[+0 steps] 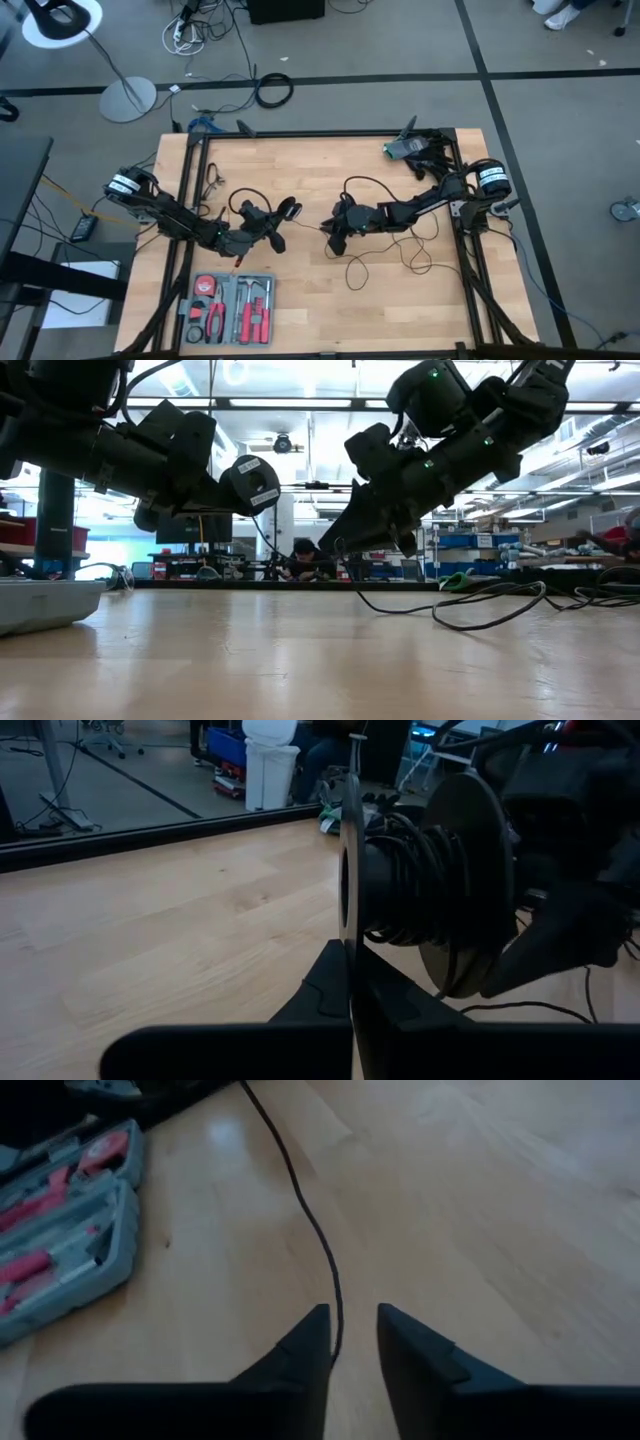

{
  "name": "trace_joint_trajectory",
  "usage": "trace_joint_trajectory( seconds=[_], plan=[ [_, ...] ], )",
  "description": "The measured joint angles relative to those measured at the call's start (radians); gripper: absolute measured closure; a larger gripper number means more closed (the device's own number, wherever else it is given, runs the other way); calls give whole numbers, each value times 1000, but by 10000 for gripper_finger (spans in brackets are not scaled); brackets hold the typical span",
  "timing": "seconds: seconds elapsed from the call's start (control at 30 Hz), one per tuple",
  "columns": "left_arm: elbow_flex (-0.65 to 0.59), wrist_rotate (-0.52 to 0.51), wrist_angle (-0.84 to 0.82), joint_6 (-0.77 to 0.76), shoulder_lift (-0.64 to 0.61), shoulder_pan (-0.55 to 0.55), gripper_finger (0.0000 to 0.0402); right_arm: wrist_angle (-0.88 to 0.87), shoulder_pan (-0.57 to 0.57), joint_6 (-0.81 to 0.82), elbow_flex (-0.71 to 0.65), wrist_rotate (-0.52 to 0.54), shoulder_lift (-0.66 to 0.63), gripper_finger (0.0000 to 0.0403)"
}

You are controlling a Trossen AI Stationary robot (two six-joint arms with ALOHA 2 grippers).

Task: Coil cords
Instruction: Coil the black wire onto the spool

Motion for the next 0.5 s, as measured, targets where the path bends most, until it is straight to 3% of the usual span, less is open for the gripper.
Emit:
trace_joint_trajectory(
  seconds=[0.27,0.5],
  plan=[
    [0,0,69,55,0,0,401,-10,11,-4,0,-1,0,253],
    [0,0,91,79,0,0,401,-28,12,-4,0,-1,1,250]
  ],
)
